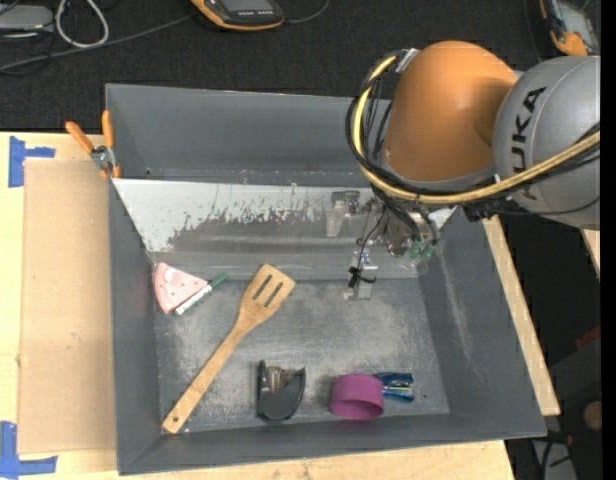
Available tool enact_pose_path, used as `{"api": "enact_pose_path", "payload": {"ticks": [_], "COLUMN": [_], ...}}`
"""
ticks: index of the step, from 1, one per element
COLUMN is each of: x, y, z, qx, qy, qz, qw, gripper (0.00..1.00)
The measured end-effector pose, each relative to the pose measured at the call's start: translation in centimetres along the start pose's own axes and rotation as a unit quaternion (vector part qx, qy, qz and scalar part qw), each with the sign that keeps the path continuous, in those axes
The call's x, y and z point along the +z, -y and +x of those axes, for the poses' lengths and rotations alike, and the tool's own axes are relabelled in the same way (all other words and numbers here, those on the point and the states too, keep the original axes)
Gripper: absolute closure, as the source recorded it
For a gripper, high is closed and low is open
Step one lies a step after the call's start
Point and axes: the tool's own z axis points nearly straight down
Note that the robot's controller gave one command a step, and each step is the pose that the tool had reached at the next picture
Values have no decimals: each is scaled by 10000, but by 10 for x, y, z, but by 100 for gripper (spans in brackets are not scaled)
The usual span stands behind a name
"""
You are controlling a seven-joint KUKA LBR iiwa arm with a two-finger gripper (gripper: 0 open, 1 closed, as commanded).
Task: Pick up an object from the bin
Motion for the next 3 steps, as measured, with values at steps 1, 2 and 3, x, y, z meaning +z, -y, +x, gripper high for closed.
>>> {"api": "enact_pose_path", "payload": {"ticks": [1,2,3], "x": [-4,66,79], "y": [0,-33,-88], "z": [-1,-6,9], "qx": [6,-826,-1565], "qy": [38,45,62], "qz": [-2,1,-6], "qw": [10000,9966,9877], "gripper": [0,0,0]}}
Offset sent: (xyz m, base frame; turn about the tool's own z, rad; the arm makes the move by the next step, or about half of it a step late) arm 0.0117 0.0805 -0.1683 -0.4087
